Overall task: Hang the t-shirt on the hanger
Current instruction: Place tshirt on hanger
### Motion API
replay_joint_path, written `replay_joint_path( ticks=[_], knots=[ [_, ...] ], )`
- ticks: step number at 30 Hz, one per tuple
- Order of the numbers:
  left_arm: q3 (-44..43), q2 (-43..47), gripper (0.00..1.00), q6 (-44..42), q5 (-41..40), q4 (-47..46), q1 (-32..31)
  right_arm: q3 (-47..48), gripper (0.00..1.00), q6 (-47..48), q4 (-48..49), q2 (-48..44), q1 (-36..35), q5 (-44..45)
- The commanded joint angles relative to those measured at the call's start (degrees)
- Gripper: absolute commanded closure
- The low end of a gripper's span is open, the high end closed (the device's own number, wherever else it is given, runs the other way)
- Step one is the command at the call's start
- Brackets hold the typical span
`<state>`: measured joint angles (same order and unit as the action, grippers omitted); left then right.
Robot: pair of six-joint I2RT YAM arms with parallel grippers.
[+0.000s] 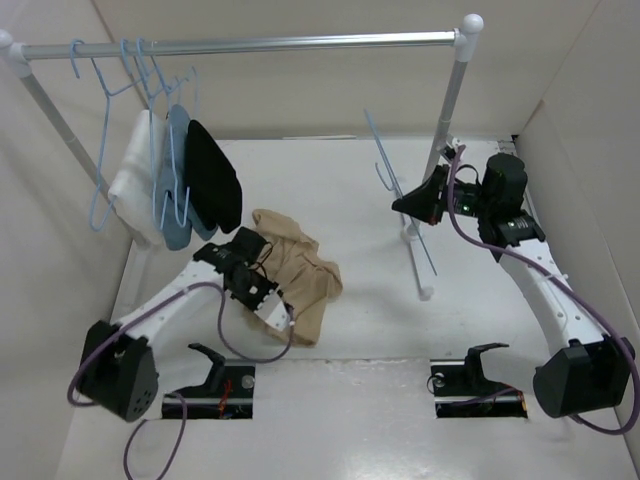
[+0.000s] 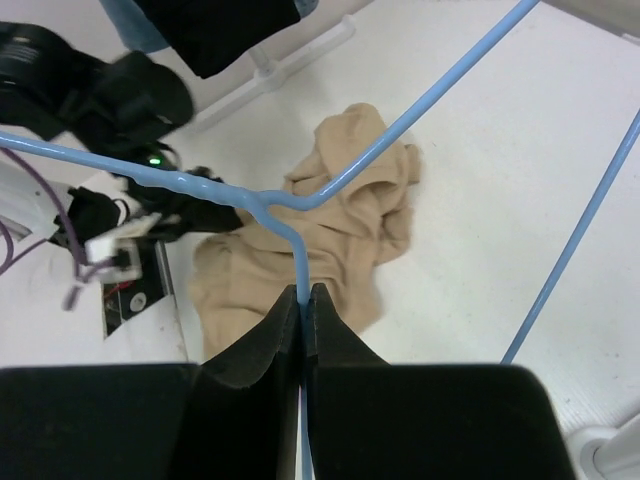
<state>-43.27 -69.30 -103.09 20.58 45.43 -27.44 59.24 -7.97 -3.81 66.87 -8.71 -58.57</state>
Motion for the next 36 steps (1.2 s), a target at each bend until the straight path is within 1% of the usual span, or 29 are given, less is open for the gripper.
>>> replay_joint_path(
  ticks=[1, 2, 3, 4, 6, 7, 8, 9, 10, 11, 12, 13, 14, 15, 16, 17, 18, 20, 21, 24, 25, 26, 27, 28, 29, 31, 33, 34, 36],
  knots=[
    [1.51, 8.45, 0.76, -25.67, 1.56, 18.30, -1.20, 0.52, 1.00, 3.04, -1.54, -1.13, 0.54, -0.85],
    [3.61, 12.22, 0.58, -24.02, 4.18, 16.81, -1.21, 0.52, 1.00, 3.04, -1.55, -1.13, 0.54, -0.33],
    [4.58, 14.00, 0.54, -21.39, 6.21, 14.45, -1.21, 0.52, 1.00, 3.04, -2.24, -1.13, 0.54, -0.32],
    [5.46, 15.58, 0.54, -10.31, 8.40, 6.16, -1.21, 0.52, 1.00, 3.65, -2.25, -1.13, 0.54, -0.32],
    [6.96, 19.88, 0.52, 5.88, 11.66, -5.81, -1.21, 0.52, 1.00, 5.23, -4.79, -1.13, 0.54, -0.32],
    [8.62, 21.03, 0.52, 15.89, 11.68, -21.28, -1.21, 1.39, 1.00, 6.37, -6.37, -1.13, 0.54, 0.29],
    [9.51, 21.92, 0.50, 36.96, 10.20, -29.87, -1.21, 1.92, 1.00, 9.78, -10.82, -0.52, 0.01, 0.29],
    [10.21, 22.53, 0.42, 46.39, 4.53, -37.70, -1.21, 2.62, 1.00, 11.64, -13.39, 0.01, 0.01, 1.08],
    [10.74, 22.54, 0.25, 55.10, 0.90, -45.18, -0.69, 3.24, 1.00, 13.49, -15.76, 0.54, -0.51, 1.87],
    [10.75, 21.76, 0.20, 62.32, -2.35, -56.04, -0.68, 4.38, 1.00, 15.16, -17.96, 1.76, -1.04, 1.88],
    [9.53, 18.62, 0.17, 71.01, -4.65, -58.50, -0.68, 4.39, 1.00, 17.61, -20.94, 2.29, -1.05, 1.88],
    [7.86, 16.15, 0.17, 73.97, -6.32, -59.22, -0.68, 4.39, 1.00, 17.63, -21.58, 2.30, -1.05, 1.35],
    [2.97, 13.34, 0.17, 77.30, -7.04, -58.01, -0.68, 4.39, 1.00, 18.16, -21.59, 3.08, -1.65, 1.35],
    [0.05, 10.27, 0.17, 81.08, -8.35, -56.69, -0.68, 4.39, 1.00, 18.16, -21.59, 3.09, -1.66, 1.35],
    [-2.93, 3.71, 0.19, 88.51, -11.75, -55.03, -0.68, 4.39, 1.00, 18.16, -21.59, 3.09, -2.36, 1.35],
    [-8.71, 0.60, 0.21, 91.63, -13.44, -53.10, -0.16, 4.39, 1.00, 18.16, -21.59, 3.09, -2.36, 1.35],
    [-11.20, -2.22, 0.24, 94.45, -15.03, -49.60, -0.16, 4.39, 1.00, 18.16, -21.06, 3.09, -2.89, 1.35],
    [-14.12, -6.97, 0.27, 98.41, -15.92, -48.42, 0.55, 3.69, 1.00, 17.55, -19.22, 3.09, -2.89, 1.87],
    [-14.65, -6.99, 0.27, 100.17, -15.92, -48.42, 0.55, 2.82, 1.00, 17.02, -18.52, 3.09, -2.89, 1.88],
    [-16.14, -9.18, 0.25, 101.41, -17.06, -49.65, 0.55, 1.41, 1.00, 16.49, -16.93, 2.56, -2.89, 1.88],
    [-17.02, -11.63, 0.25, 101.42, -17.76, -50.26, 0.55, 0.79, 1.00, 16.49, -16.23, 2.56, -2.89, 1.88],
    [-17.98, -11.65, 0.25, 100.37, -17.77, -49.48, 0.55, 0.79, 1.00, 16.49, -15.70, 3.08, -2.89, 1.88],
    [-19.04, -14.61, 0.28, 99.23, -17.77, -48.52, 0.55, 0.79, 1.00, 16.49, -15.70, 3.09, -2.89, 1.18],
    [-20.70, -16.03, 0.28, 97.83, -18.46, -46.07, 0.02, 0.79, 1.00, 16.49, -15.18, 3.70, -2.89, 0.56],
    [-20.72, -17.18, 0.28, 94.07, -18.47, -44.91, 0.02, 0.79, 1.00, 16.49, -15.17, 4.23, -2.89, 0.56],
    [-21.33, -19.38, 0.28, 89.05, -21.44, -42.89, -2.95, 1.40, 1.00, 17.01, -15.17, 4.23, -2.89, 0.56],
    [-20.81, -20.70, 0.28, 84.13, -25.74, -41.04, -4.63, 1.40, 1.00, 17.54, -15.69, 4.76, -2.89, 0.04],
    [-20.81, -22.01, 0.28, 83.58, -29.51, -41.04, -4.64, 1.40, 1.00, 17.55, -15.70, 4.76, -2.89, 0.03],
    [-20.20, -23.24, 0.28, 82.18, -32.69, -40.51, -4.64, 0.79, 1.00, 17.55, -15.70, 4.24, -2.89, 0.03]
  ],
)
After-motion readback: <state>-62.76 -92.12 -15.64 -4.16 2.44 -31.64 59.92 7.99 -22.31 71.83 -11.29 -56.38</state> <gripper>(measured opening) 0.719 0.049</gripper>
